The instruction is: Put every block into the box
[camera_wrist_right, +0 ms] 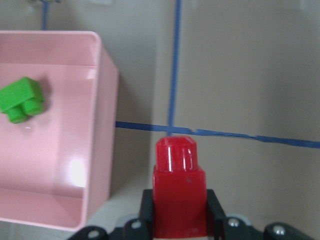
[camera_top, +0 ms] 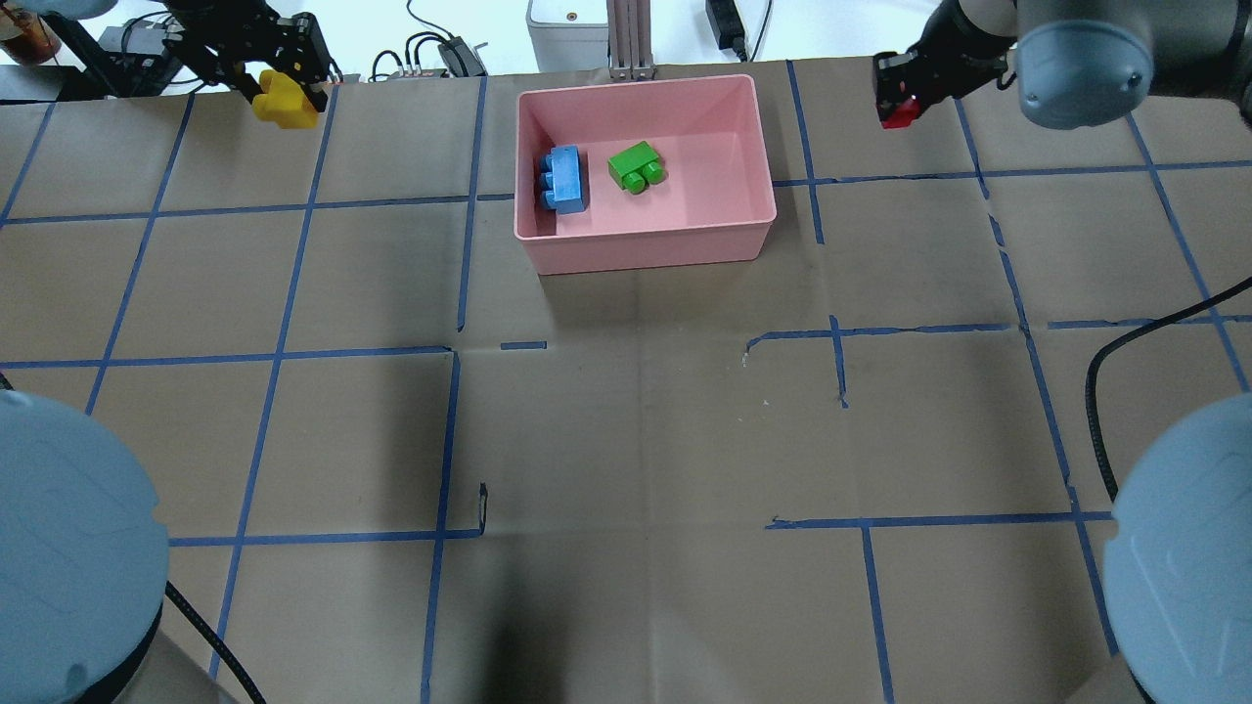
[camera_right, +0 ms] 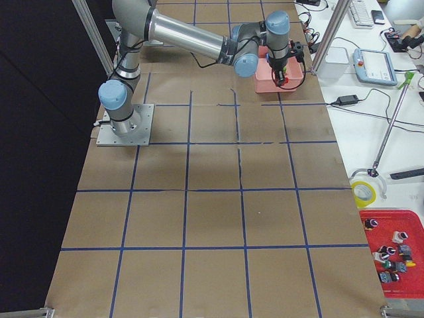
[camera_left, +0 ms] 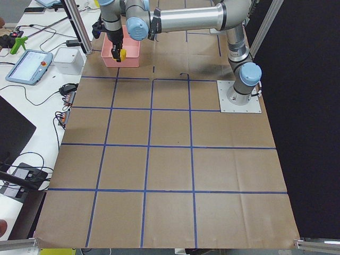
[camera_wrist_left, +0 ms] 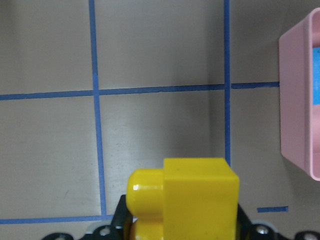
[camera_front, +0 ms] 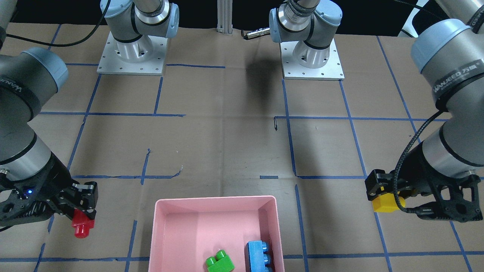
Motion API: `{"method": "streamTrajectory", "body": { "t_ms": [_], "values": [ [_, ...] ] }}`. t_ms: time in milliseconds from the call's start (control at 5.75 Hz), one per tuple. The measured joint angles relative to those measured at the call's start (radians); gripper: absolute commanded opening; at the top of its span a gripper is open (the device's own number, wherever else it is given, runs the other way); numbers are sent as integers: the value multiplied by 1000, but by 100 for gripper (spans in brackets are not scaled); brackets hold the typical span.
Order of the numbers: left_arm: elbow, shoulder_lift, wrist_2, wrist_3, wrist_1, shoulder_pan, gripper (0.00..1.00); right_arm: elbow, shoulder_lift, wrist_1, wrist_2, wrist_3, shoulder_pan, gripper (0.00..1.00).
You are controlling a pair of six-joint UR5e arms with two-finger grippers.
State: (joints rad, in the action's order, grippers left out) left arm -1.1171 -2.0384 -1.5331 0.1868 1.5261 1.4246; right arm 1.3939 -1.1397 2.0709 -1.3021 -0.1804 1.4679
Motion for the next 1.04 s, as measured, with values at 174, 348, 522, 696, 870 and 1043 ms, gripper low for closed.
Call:
{"method": "streamTrajectory", "body": {
  "t_ms": [174,348,522,696,870,1043],
  "values": [
    [0,-10,18,-6,0,13,8,-33,50,37,97,79,55,5],
    [0,-17,24,-20,-2,30,8,-38,104,145,140,189,119,6],
    [1,-30,25,-57,-11,50,8,-33,144,231,153,293,173,10],
    [2,-55,25,-128,-40,85,8,-26,165,260,157,360,205,98],
    [2,-89,22,-209,-85,126,8,-24,171,269,157,394,215,100],
    [2,-120,20,-290,-128,167,8,-23,172,273,156,408,217,100]
  ]
}}
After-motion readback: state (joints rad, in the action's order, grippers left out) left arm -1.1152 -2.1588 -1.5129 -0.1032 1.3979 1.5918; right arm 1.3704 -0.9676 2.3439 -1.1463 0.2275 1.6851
